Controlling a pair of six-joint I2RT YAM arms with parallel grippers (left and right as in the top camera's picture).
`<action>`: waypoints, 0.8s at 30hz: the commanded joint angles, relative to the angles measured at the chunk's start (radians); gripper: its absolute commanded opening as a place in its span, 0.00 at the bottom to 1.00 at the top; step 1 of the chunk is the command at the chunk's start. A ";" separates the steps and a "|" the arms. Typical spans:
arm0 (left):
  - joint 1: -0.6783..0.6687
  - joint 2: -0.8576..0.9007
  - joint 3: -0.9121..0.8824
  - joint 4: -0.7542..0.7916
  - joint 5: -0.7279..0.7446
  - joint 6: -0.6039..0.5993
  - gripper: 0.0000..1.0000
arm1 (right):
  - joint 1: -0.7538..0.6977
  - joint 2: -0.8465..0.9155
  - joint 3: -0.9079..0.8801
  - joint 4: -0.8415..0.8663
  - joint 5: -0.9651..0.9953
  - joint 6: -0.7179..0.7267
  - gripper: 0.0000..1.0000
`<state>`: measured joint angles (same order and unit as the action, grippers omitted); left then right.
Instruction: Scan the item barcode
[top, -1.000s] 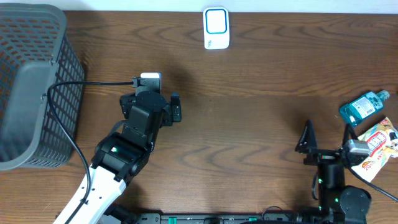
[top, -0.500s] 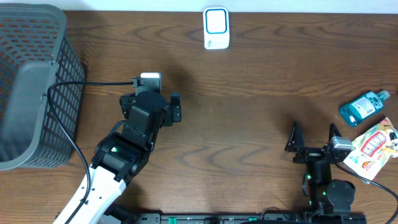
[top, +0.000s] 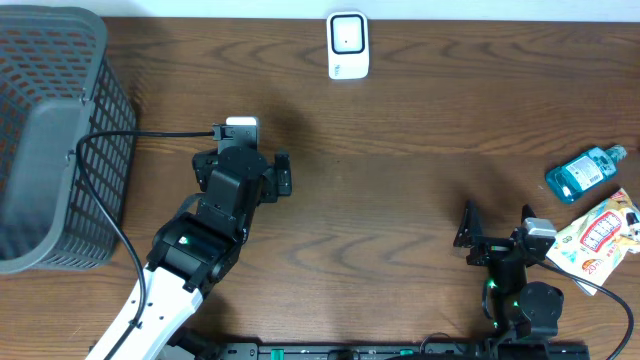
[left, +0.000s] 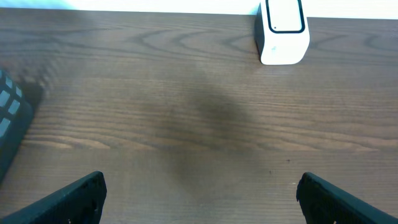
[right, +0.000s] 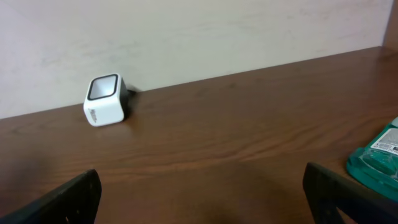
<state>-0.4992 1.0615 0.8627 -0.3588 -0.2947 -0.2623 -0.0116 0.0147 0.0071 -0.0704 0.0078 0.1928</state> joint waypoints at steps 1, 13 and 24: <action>0.005 -0.002 0.013 0.000 -0.017 0.005 0.98 | 0.011 -0.008 -0.002 -0.004 0.009 -0.007 0.99; 0.005 -0.004 0.013 -0.086 -0.101 0.096 0.98 | 0.011 -0.008 -0.002 -0.003 0.009 -0.007 0.99; 0.128 -0.028 -0.297 0.600 -0.080 0.230 0.98 | 0.011 -0.008 -0.002 -0.003 0.009 -0.007 0.99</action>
<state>-0.4194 1.0527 0.6964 0.1093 -0.3965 -0.1150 -0.0116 0.0147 0.0071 -0.0711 0.0082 0.1928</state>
